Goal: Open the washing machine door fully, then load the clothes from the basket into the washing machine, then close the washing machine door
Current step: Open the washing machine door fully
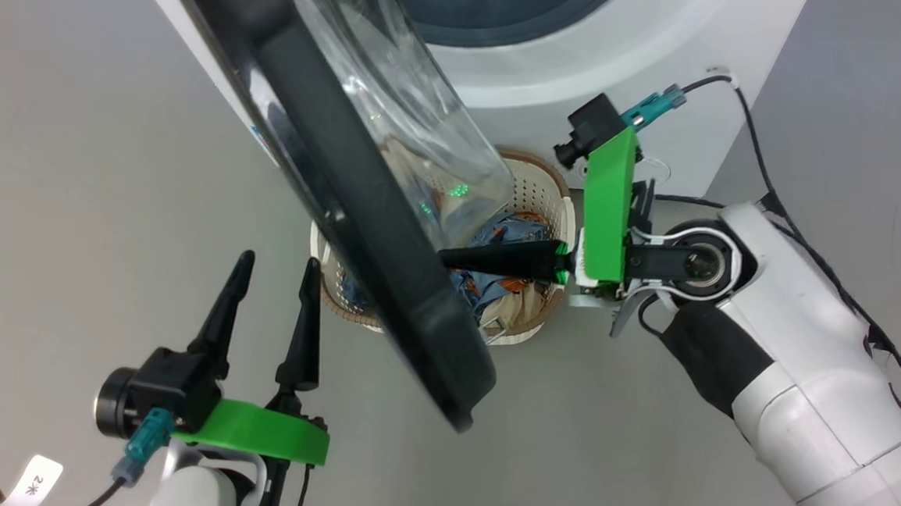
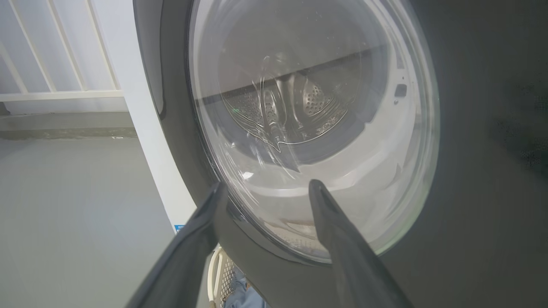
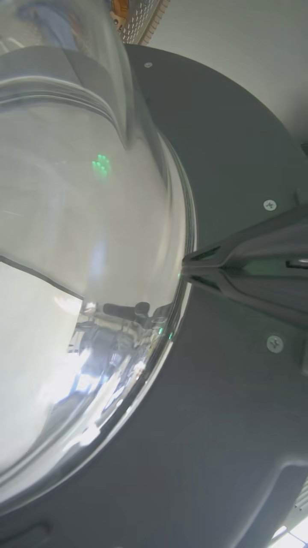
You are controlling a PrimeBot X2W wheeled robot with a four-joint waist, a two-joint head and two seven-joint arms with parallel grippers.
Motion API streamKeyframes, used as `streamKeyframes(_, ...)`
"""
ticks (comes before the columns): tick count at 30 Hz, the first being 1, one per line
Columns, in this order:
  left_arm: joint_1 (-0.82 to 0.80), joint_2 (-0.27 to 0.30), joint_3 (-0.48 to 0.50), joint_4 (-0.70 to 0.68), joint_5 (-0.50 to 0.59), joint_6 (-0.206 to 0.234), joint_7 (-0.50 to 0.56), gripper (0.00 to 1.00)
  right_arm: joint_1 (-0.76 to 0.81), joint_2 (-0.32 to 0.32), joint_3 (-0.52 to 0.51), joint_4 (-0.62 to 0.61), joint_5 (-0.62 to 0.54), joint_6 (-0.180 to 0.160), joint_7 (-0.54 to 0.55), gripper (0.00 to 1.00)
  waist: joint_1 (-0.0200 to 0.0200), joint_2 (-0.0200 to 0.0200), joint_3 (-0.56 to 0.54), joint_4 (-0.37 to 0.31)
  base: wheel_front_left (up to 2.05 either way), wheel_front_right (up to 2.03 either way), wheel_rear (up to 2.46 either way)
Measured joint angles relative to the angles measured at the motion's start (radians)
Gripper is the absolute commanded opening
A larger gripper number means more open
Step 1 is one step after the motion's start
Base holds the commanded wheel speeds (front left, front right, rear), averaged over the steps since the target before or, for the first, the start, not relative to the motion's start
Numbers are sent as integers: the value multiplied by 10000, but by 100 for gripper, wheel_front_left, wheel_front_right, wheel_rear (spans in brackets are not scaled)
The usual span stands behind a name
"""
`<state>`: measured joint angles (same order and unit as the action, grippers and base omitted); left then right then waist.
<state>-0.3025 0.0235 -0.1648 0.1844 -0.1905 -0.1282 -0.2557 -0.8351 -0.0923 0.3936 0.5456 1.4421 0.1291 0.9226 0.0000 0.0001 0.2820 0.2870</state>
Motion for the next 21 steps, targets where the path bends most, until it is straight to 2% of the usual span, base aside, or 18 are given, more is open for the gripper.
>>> streamKeyframes(4, 0, 0, 2, 2, -12, 0, 0, 100, -2, 17, 443, 121, 213, 0, -238, 0, 1, -1, -22, -14, 0, 0, 0)
streamKeyframes(9, 3, 0, 58, 6, -12, 0, 0, 100, -1, 38, 491, 343, 385, 0, -539, 0, 0, 0, -111, -90, 0, 0, 0)
streamKeyframes(15, 220, 198, 174, 21, -10, 0, 0, 100, 140, 163, 100, 464, 470, 0, -970, 0, 0, 0, -361, -331, 0, 0, 0)
streamKeyframes(21, 284, 274, 288, 27, -10, 0, 0, 100, 839, 10, -593, 443, 476, 0, -1444, 0, 0, 0, -669, -567, 0, 0, 0)
